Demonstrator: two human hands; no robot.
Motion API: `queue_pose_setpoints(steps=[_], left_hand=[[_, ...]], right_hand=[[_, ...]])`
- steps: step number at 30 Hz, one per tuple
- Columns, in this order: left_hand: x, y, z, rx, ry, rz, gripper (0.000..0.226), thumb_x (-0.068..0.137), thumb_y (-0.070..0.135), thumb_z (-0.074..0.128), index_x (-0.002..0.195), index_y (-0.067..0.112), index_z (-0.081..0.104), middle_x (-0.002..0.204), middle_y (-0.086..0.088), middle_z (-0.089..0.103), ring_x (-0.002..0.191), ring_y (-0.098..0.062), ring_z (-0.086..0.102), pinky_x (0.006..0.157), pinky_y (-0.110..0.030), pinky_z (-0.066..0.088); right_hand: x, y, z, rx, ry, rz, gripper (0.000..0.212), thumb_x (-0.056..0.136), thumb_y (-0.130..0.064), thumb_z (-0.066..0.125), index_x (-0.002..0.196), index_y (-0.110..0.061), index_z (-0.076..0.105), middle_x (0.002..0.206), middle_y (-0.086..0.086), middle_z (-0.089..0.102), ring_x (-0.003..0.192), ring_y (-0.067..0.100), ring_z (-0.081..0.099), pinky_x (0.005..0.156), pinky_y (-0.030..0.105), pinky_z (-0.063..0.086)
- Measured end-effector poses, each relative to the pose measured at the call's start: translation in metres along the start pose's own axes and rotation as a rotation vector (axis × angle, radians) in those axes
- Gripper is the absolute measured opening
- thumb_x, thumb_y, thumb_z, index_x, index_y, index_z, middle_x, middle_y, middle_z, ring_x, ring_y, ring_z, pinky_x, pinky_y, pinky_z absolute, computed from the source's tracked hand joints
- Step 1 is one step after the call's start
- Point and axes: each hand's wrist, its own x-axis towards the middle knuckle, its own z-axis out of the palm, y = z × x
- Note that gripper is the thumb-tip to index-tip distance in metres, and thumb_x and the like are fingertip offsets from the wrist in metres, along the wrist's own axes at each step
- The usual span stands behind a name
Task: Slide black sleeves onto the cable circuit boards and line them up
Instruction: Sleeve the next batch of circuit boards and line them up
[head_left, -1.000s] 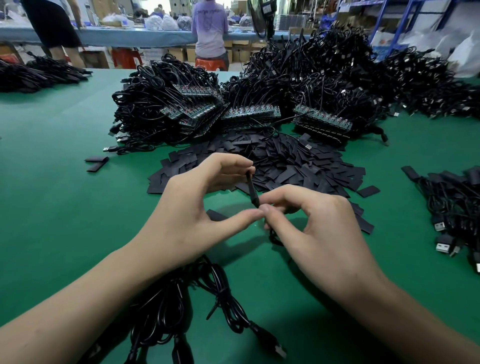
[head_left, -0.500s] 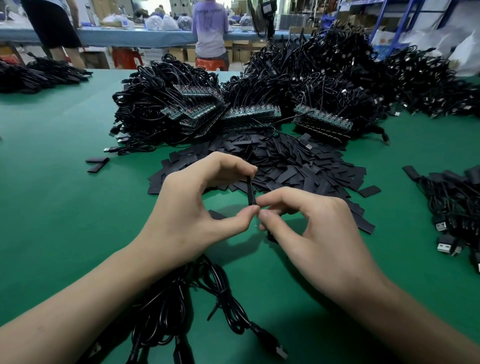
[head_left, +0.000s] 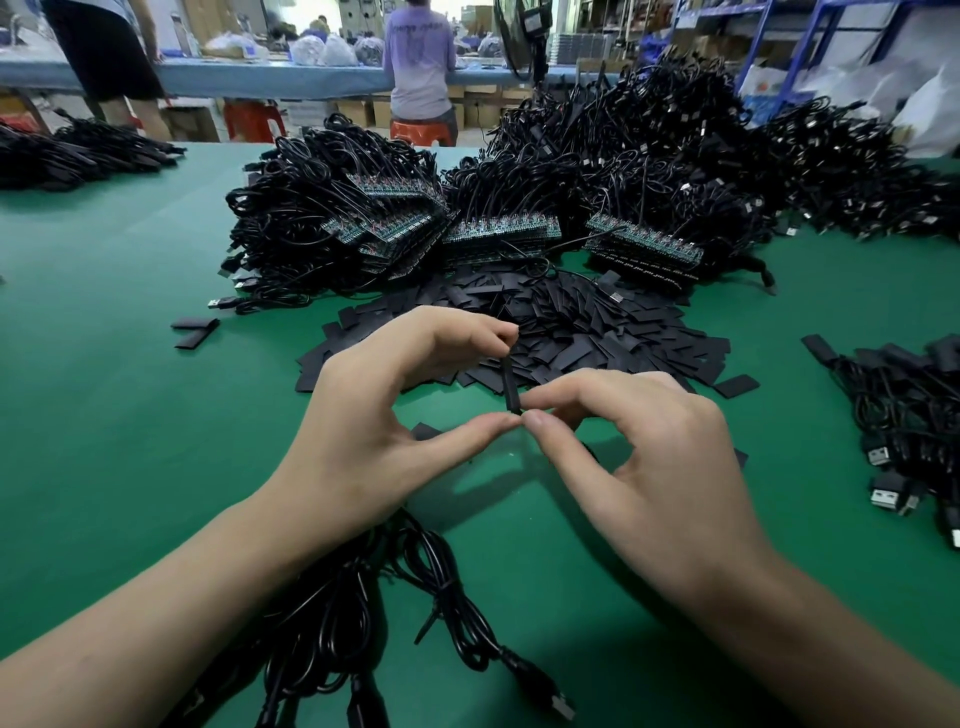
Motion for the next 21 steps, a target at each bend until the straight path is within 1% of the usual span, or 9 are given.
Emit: queue_pose_setpoints(steps=[3, 6, 9, 11, 14, 16, 18, 19, 21], left_hand=[[-0.001, -0.003, 0.0, 0.003, 0.041, -0.004, 0.038, 0.084, 0.021, 0.083, 0.113, 0.01, 0.062, 0.124, -0.002, 0.069, 0.118, -0.02, 0.067, 0.101, -0.037, 0.054], [-0.001, -0.005, 0.0, 0.017, 0.067, -0.046, 0.041, 0.083, 0.021, 0.083, 0.115, 0.012, 0.061, 0.121, 0.0, 0.07, 0.116, -0.02, 0.068, 0.101, -0.037, 0.054], [0.0, -0.008, 0.001, 0.048, 0.03, -0.147, 0.048, 0.086, 0.029, 0.081, 0.126, 0.014, 0.058, 0.123, 0.009, 0.069, 0.119, -0.013, 0.066, 0.102, -0.027, 0.051], [0.001, -0.011, -0.004, 0.149, -0.024, -0.22, 0.044, 0.089, 0.038, 0.074, 0.127, 0.021, 0.061, 0.121, 0.015, 0.068, 0.117, -0.003, 0.063, 0.099, -0.021, 0.05], [0.001, -0.021, -0.012, 0.361, -0.162, -0.285, 0.024, 0.09, 0.038, 0.068, 0.111, 0.029, 0.074, 0.104, 0.015, 0.067, 0.099, 0.001, 0.062, 0.089, -0.023, 0.049], [0.001, -0.025, -0.018, 0.425, -0.23, -0.34, 0.013, 0.091, 0.034, 0.069, 0.101, 0.032, 0.077, 0.095, 0.012, 0.063, 0.092, -0.003, 0.06, 0.087, -0.031, 0.049], [0.003, -0.025, -0.023, 0.463, -0.277, -0.381, 0.011, 0.092, 0.031, 0.07, 0.098, 0.036, 0.078, 0.094, 0.015, 0.061, 0.089, -0.003, 0.059, 0.087, -0.034, 0.05], [0.004, -0.025, -0.025, 0.471, -0.303, -0.396, 0.011, 0.093, 0.031, 0.071, 0.098, 0.037, 0.078, 0.094, 0.016, 0.061, 0.09, -0.003, 0.059, 0.087, -0.035, 0.05], [0.006, -0.024, -0.031, 0.487, -0.368, -0.424, 0.012, 0.093, 0.034, 0.071, 0.101, 0.039, 0.078, 0.097, 0.018, 0.061, 0.091, -0.002, 0.059, 0.089, -0.035, 0.051]], right_hand=[[0.001, 0.001, 0.0, 0.02, -0.072, 0.004, 0.016, 0.091, -0.034, 0.066, 0.107, -0.033, 0.071, 0.088, -0.021, 0.067, 0.09, 0.003, 0.064, 0.087, 0.029, 0.046], [0.0, 0.005, 0.002, 0.028, -0.145, 0.017, 0.016, 0.094, -0.032, 0.066, 0.109, -0.031, 0.071, 0.096, -0.022, 0.067, 0.094, -0.001, 0.063, 0.079, 0.025, 0.048], [0.003, 0.008, 0.002, 0.018, -0.099, 0.059, 0.012, 0.095, -0.022, 0.069, 0.105, -0.027, 0.074, 0.094, -0.02, 0.07, 0.088, -0.002, 0.064, 0.073, 0.01, 0.046], [0.009, 0.013, -0.003, 0.091, -0.035, 0.173, 0.013, 0.094, -0.019, 0.073, 0.103, -0.027, 0.077, 0.088, -0.018, 0.074, 0.082, -0.002, 0.067, 0.07, 0.006, 0.046], [0.025, 0.033, -0.024, 0.195, 0.068, 0.372, 0.011, 0.093, -0.021, 0.072, 0.096, -0.029, 0.079, 0.077, -0.018, 0.076, 0.071, -0.002, 0.071, 0.063, 0.015, 0.054], [0.037, 0.057, -0.047, 0.072, 0.07, 0.427, 0.009, 0.094, -0.025, 0.071, 0.093, -0.029, 0.079, 0.075, -0.021, 0.075, 0.066, -0.004, 0.068, 0.059, 0.02, 0.052], [0.045, 0.084, -0.074, -0.133, 0.034, 0.495, 0.009, 0.094, -0.025, 0.071, 0.093, -0.025, 0.079, 0.073, -0.014, 0.076, 0.06, 0.001, 0.064, 0.053, 0.014, 0.046], [0.048, 0.1, -0.085, -0.252, 0.018, 0.537, 0.008, 0.094, -0.023, 0.071, 0.096, -0.022, 0.079, 0.078, -0.008, 0.078, 0.064, 0.01, 0.065, 0.054, 0.016, 0.047], [0.048, 0.13, -0.107, -0.411, 0.006, 0.648, 0.013, 0.093, -0.015, 0.072, 0.102, -0.008, 0.078, 0.093, 0.015, 0.077, 0.085, 0.032, 0.068, 0.077, 0.032, 0.056]])
